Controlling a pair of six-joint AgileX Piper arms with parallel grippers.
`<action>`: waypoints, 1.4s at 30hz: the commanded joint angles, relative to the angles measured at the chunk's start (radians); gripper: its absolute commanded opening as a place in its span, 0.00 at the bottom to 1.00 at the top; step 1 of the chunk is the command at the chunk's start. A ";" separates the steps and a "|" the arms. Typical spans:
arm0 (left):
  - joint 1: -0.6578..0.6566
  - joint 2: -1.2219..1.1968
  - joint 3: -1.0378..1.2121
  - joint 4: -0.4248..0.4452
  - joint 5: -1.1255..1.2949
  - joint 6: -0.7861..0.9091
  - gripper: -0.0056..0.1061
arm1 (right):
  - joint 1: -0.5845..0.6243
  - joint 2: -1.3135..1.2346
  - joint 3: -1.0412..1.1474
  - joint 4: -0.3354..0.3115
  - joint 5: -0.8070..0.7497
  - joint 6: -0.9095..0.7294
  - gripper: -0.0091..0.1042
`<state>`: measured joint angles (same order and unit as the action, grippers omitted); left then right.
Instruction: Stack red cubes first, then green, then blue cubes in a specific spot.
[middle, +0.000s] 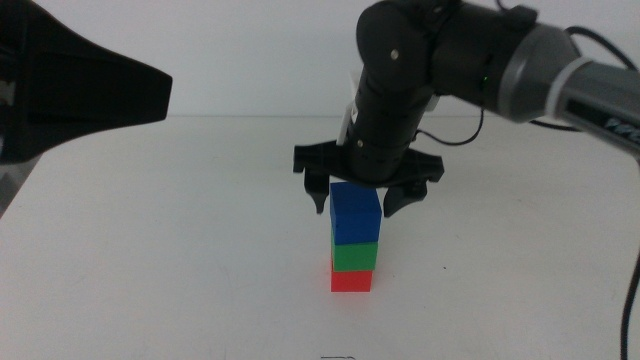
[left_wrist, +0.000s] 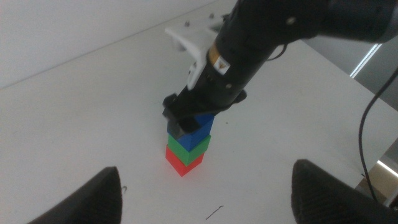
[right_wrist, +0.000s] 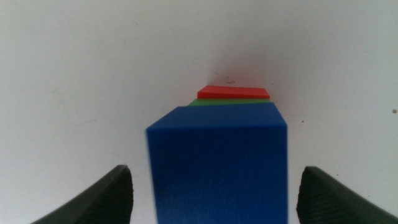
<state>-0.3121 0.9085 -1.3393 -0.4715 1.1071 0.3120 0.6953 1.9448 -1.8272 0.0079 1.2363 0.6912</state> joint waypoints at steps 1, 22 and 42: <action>-0.001 -0.002 -0.023 -0.036 -0.060 -0.005 0.89 | -0.001 -0.095 -0.032 -0.023 0.058 -0.008 0.68; -0.001 -0.002 -0.023 -0.036 -0.060 -0.005 0.89 | -0.195 -0.583 0.102 -0.121 -0.031 -0.234 0.68; -0.001 -0.002 -0.023 -0.036 -0.060 -0.005 0.89 | -0.688 -0.976 0.426 0.098 -0.204 -0.638 0.68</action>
<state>-0.3121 0.9085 -1.3393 -0.4715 1.1071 0.3120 0.0143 0.9747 -1.3809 0.0962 1.1043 0.0676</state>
